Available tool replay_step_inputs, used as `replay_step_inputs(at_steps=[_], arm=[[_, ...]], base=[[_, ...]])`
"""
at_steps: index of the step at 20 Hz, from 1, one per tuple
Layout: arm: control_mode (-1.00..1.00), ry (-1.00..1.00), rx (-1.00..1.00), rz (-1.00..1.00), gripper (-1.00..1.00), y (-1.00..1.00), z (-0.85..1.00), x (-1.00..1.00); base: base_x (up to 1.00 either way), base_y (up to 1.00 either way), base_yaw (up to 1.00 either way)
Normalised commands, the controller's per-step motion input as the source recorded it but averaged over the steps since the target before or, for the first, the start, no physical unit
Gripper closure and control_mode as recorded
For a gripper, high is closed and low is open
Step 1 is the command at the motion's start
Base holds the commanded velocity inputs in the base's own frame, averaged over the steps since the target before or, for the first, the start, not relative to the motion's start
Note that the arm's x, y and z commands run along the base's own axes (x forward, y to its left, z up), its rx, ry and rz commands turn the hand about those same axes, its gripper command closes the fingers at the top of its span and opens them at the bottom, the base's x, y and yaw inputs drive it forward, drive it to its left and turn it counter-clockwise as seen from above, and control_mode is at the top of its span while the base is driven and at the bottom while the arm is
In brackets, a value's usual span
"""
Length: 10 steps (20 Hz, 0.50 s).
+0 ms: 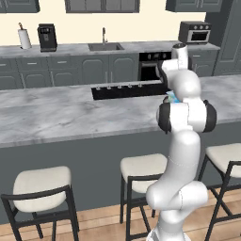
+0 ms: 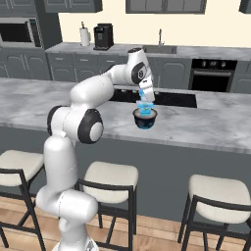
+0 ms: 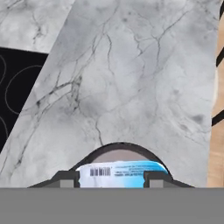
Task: Stack the yogurt containers by placing the smaller containers on top of the larger containers.
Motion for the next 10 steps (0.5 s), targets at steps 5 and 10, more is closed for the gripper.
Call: replay_step_inputs(at_steps=[5,10], arm=[[-1.0,0.0,0.0,-0.02,1.0,-0.04,-0.07,0.2],[-1.0,0.0,0.0,-0.02,1.0,-0.06,-0.04,0.23]], base=[[0.0,0.0,0.0],[0.0,0.0,0.0]])
